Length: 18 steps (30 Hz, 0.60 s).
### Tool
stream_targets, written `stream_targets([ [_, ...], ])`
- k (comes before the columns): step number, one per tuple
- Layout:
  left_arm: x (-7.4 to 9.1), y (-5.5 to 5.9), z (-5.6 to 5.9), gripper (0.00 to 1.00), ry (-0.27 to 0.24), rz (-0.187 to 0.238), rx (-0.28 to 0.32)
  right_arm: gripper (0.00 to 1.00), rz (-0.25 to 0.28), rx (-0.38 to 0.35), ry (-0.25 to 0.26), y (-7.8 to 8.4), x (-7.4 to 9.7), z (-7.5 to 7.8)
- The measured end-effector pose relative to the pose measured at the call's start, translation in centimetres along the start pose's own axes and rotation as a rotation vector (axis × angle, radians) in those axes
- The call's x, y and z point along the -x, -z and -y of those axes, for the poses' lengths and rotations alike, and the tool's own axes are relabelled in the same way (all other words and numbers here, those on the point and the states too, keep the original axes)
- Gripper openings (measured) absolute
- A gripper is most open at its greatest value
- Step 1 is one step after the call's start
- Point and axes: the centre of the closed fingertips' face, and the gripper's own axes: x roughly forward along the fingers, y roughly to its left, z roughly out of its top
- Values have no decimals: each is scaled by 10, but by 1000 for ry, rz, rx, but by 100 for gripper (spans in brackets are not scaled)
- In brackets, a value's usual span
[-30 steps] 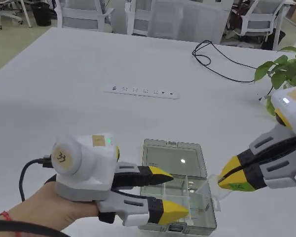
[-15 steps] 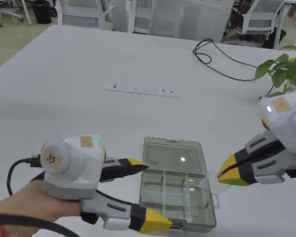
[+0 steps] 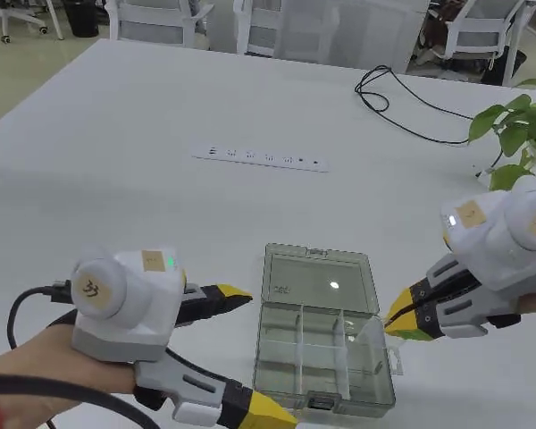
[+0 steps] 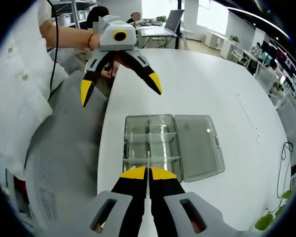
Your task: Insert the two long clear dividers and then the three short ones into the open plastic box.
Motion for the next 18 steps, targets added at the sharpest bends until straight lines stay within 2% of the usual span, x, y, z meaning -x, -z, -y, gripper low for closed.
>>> stream_targets([
  [3, 1, 3, 0, 100, -4, -6, 2, 3, -31, 21, 4, 5, -6, 1],
  [18, 2, 2, 0, 100, -11, 5, 11, 3, -66, 23, -7, 15, -22, 5],
])
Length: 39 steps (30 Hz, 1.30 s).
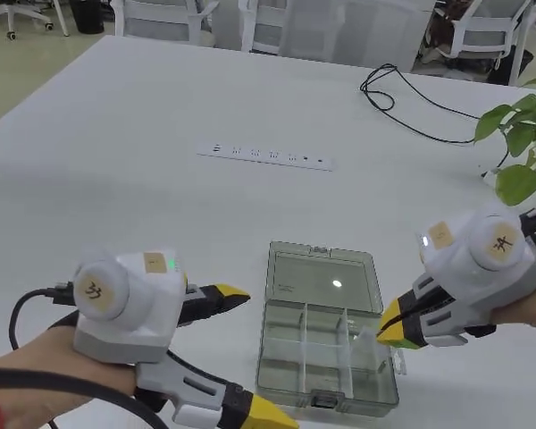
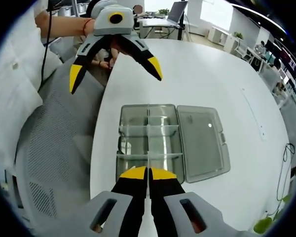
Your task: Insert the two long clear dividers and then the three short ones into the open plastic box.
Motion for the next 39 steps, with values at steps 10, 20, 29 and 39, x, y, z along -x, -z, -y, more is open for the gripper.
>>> stream_targets([
  [10, -3, 1, 2, 100, 7, -3, 4, 3, -23, -8, -19, 2, -8, 3],
  [20, -2, 1, 3, 100, 6, 4, 9, 3, -18, -35, -39, 6, -13, 1],
  [29, -3, 0, 3, 99, 10, 7, 8, 3, 2, -15, -31, 7, -17, 2],
  [39, -3, 1, 4, 99, 10, 3, 11, 3, 4, 7, -23, 12, -27, 3],
])
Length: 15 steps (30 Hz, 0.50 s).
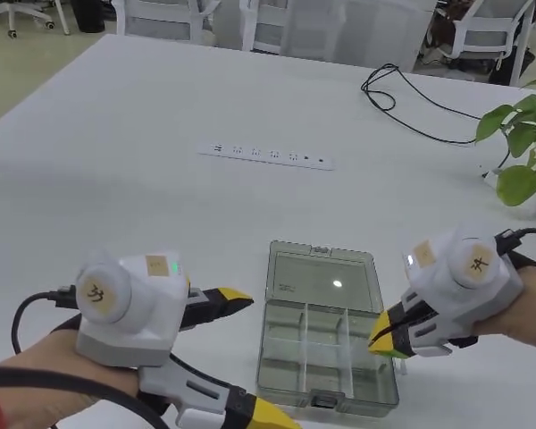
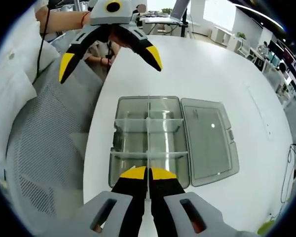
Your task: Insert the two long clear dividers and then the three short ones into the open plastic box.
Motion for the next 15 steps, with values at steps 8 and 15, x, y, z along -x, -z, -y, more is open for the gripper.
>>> stream_targets([
  [8, 0, 0, -1, 99, 0, 0, 3, 3, -14, -5, 3, 4, -8, -1],
  [15, 0, 0, -1, 100, 0, -1, 2, 3, -32, -8, 5, 8, -15, -1],
])
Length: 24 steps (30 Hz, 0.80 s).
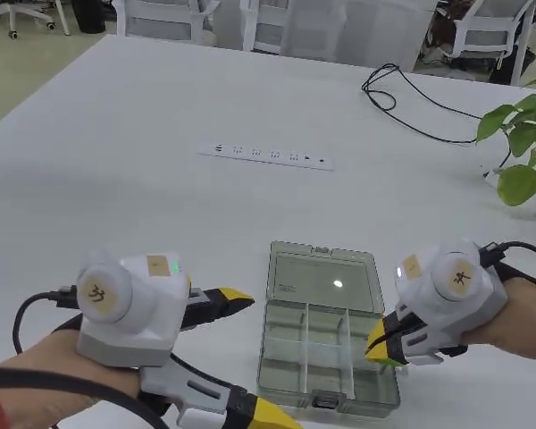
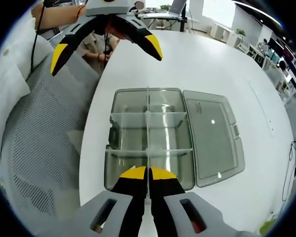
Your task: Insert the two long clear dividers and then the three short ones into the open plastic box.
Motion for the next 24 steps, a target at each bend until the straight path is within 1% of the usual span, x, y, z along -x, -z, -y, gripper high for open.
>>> stream_targets([
  [8, 0, 0, 0, 99, 0, 0, 1, 3, -13, 6, 2, 2, -3, 0],
  [14, 1, 1, -1, 100, -4, -3, 0, 3, -12, -3, 5, 2, -3, 0],
  [16, 1, 1, -1, 100, -4, -3, -1, 6, -17, -2, 11, 3, -3, 1],
  [17, 2, 1, -2, 100, -6, -3, 1, 8, -12, -13, 17, 3, -2, 1],
  [20, 3, 2, -2, 100, -9, -2, 2, 9, 10, -23, 24, 1, 6, 0],
  [21, 3, 2, -2, 100, -10, -2, 3, 11, 14, -26, 27, 1, 7, 1],
  [24, 4, 3, -3, 100, -13, -4, 2, 15, 42, -43, 48, 0, 17, 2],
])
